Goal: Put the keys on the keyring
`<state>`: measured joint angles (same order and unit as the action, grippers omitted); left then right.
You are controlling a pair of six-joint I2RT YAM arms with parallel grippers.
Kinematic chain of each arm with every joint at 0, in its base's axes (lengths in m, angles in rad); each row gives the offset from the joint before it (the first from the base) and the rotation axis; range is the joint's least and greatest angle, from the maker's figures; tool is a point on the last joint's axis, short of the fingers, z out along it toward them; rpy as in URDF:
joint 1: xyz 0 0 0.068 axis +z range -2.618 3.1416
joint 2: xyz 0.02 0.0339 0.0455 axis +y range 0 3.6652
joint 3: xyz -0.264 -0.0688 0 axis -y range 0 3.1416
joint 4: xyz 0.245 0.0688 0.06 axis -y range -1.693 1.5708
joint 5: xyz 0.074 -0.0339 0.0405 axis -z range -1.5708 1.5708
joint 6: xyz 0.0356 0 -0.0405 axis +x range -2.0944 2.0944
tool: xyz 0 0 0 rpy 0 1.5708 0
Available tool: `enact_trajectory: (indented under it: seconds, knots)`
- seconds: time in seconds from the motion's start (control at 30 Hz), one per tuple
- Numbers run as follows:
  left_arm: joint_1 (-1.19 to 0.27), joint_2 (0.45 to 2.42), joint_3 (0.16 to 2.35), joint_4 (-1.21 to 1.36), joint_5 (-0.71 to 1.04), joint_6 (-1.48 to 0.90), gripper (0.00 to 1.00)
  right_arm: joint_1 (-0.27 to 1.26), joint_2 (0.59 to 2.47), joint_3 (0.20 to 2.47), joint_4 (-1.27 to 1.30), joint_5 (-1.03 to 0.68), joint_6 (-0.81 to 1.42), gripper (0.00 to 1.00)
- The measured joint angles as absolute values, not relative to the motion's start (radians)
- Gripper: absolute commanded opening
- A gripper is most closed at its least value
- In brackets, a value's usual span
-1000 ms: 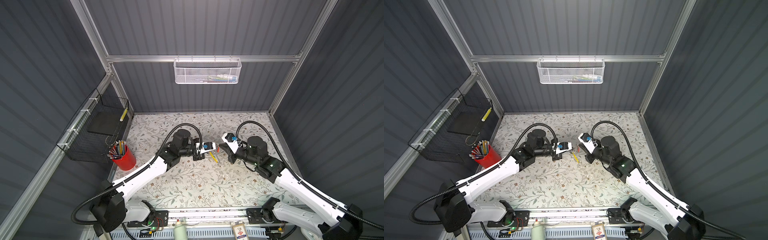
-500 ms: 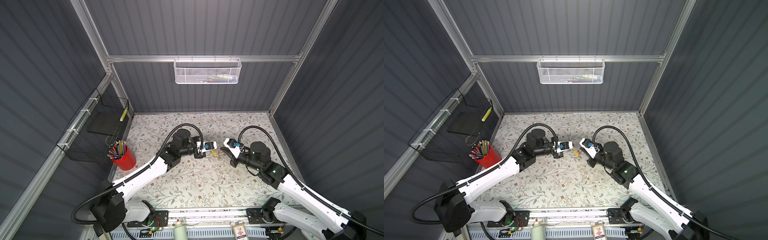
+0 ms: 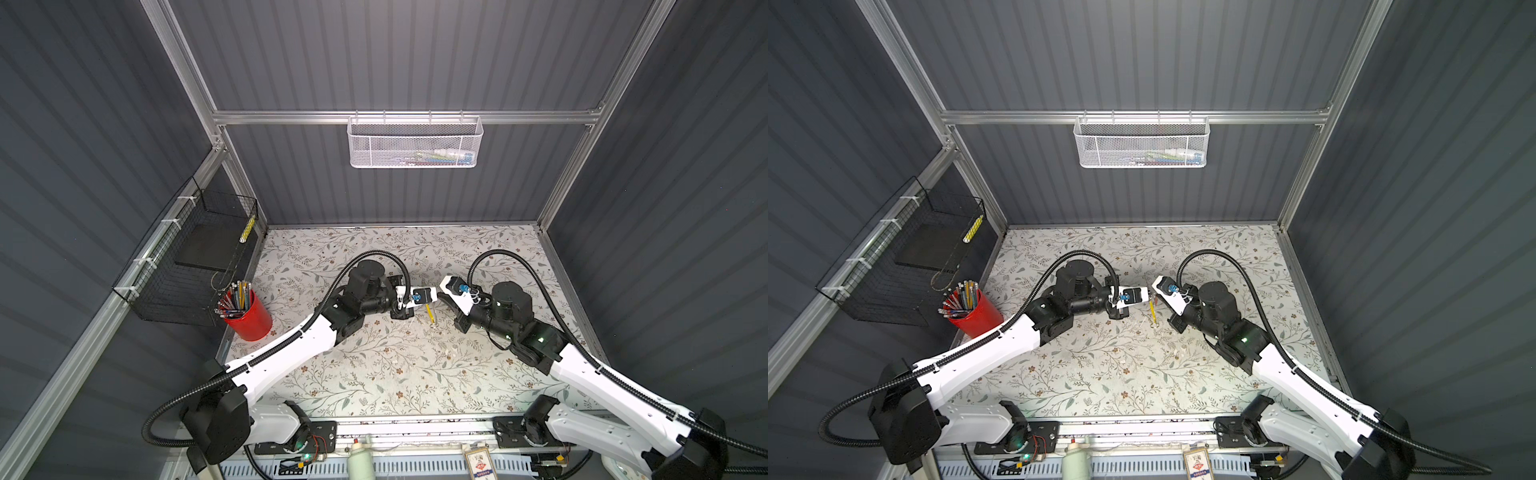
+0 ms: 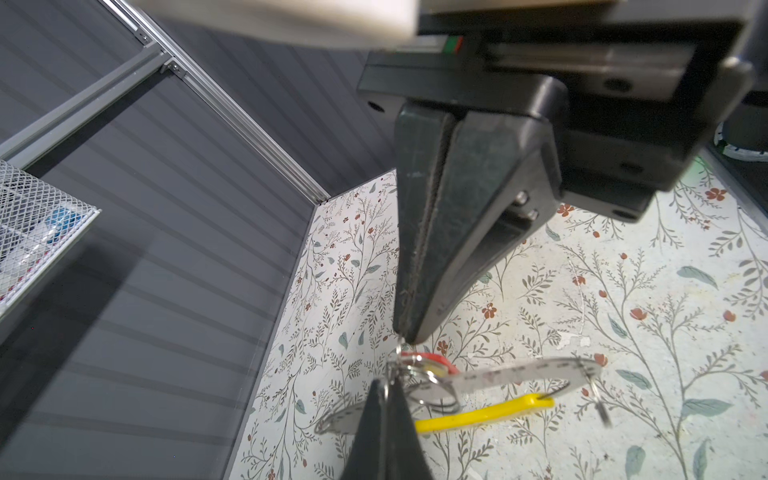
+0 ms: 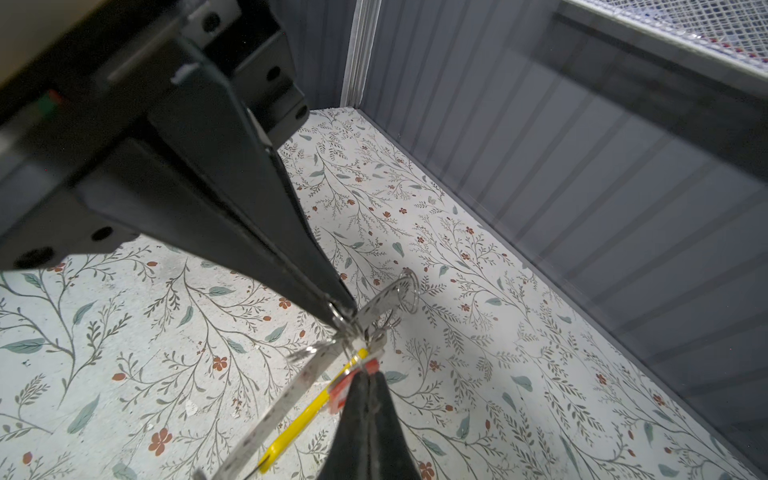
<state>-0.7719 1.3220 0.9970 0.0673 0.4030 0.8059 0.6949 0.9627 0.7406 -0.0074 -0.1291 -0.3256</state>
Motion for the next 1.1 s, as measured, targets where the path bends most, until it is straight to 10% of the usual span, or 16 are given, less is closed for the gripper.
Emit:
enact_trajectory:
  seconds: [1.1]
  knots:
    - [-0.776, 1.365, 1.148, -0.099, 0.34, 0.804, 0.0, 0.723, 0.942, 0.79, -0.048, 0.001, -0.331, 0.0]
